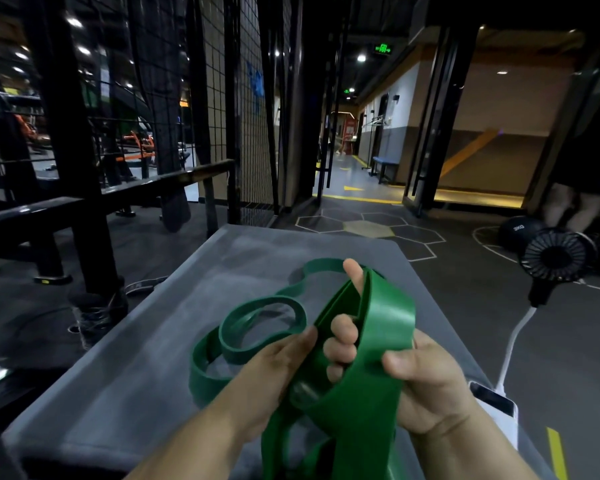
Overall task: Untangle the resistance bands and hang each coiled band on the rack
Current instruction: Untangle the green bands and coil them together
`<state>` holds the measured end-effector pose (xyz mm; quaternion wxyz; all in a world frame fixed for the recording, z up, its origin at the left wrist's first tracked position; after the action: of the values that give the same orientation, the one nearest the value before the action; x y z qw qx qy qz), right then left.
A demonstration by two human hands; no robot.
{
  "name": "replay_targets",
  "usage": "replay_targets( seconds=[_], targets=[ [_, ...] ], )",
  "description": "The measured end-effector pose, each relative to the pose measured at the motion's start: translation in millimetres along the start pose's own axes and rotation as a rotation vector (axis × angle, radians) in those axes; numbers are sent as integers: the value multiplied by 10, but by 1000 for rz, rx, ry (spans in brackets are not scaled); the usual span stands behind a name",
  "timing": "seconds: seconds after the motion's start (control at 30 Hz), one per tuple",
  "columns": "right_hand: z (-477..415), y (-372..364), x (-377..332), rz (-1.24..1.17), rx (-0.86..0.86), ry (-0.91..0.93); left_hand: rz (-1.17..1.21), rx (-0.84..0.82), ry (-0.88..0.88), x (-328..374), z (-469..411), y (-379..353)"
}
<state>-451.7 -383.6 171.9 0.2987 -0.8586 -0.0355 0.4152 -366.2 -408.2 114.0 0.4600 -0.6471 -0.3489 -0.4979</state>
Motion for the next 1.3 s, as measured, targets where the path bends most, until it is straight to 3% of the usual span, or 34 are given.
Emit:
replay_targets(
  seconds=[0.1, 0.3, 0.43, 0.63, 0.8, 0.97, 1.1, 1.3],
  targets=[
    [-24, -36, -110, -2, 10, 46, -14, 54, 25, -62, -17, 128],
    [18, 34, -357, -31, 156, 78, -270, 112, 61, -190, -56, 351],
    [16, 10, -381, -7, 122, 114, -350, 119, 23, -233, -126, 420],
    [72, 191, -810, 11, 295, 254, -730, -153, 268, -398, -74, 238],
    [208, 314, -950, 81, 398, 411, -754, -66, 358, -417, 13, 377],
    [286, 325, -1018, 199, 479, 517, -692, 96, 133, -109, -1, 321],
    [277, 235, -1015, 236, 492, 510, -700, 35, 4, 114, 52, 67],
    [214, 2, -880, 399, 551, 439, -585, -15, -32, 330, 145, -90]
  ],
)
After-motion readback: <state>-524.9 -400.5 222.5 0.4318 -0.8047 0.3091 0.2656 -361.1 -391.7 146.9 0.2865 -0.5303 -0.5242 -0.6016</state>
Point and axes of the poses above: each hand's wrist, its own z-axis away from the middle knuckle, its own y-axis out of the back of the hand, x = y × z, the point moved 8 cm from there along -z, towards the middle knuckle, and after that the axes turned 1 degree about -y, right-handed, at the moved point
